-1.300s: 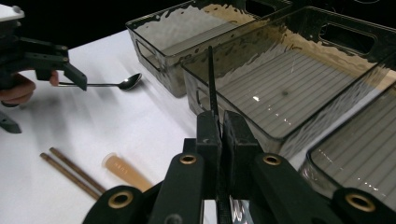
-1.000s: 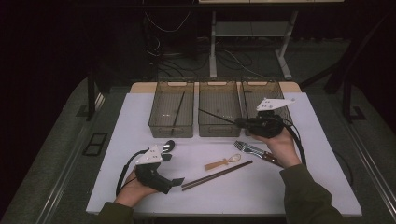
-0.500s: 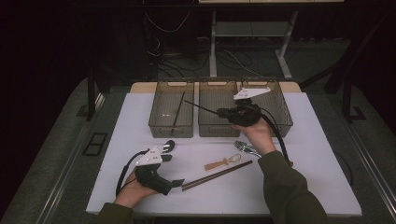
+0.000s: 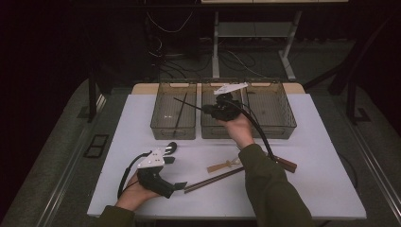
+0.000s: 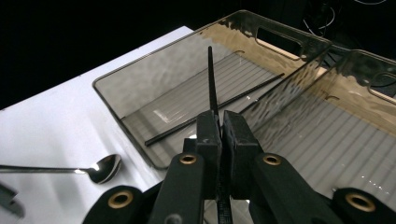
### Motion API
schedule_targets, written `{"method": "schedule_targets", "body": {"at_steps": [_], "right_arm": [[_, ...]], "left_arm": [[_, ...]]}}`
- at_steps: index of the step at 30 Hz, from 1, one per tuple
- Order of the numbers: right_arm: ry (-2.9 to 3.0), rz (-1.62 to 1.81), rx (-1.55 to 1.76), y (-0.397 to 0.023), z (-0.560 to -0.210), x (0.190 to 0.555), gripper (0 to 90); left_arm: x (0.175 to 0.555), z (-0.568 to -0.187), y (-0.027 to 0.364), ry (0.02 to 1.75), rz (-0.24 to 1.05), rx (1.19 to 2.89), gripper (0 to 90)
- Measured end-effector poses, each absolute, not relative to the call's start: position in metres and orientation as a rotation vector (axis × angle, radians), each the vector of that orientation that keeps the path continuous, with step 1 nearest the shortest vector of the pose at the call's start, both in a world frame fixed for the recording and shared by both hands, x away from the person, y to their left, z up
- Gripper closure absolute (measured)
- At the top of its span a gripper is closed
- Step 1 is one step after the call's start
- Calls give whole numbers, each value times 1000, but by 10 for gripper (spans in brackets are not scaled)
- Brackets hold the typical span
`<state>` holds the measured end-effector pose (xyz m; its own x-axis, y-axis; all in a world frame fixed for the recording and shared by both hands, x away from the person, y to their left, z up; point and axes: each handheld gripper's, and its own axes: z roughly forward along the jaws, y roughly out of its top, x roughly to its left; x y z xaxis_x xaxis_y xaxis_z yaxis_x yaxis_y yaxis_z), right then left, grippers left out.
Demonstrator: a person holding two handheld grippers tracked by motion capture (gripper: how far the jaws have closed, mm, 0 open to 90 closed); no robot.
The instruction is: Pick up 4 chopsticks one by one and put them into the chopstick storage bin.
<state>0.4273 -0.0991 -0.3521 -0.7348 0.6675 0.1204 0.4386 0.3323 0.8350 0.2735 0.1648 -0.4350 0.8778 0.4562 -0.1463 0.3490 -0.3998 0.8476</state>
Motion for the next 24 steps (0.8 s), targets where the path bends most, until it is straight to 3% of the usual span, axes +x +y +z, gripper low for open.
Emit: {"method": "schedule_targets", "body": {"at_steps": [24], "right_arm": [[2358,1230,1069,-28,-371,470,858]], "left_arm": [[274,-434,164,568,127,2021,0]]}}
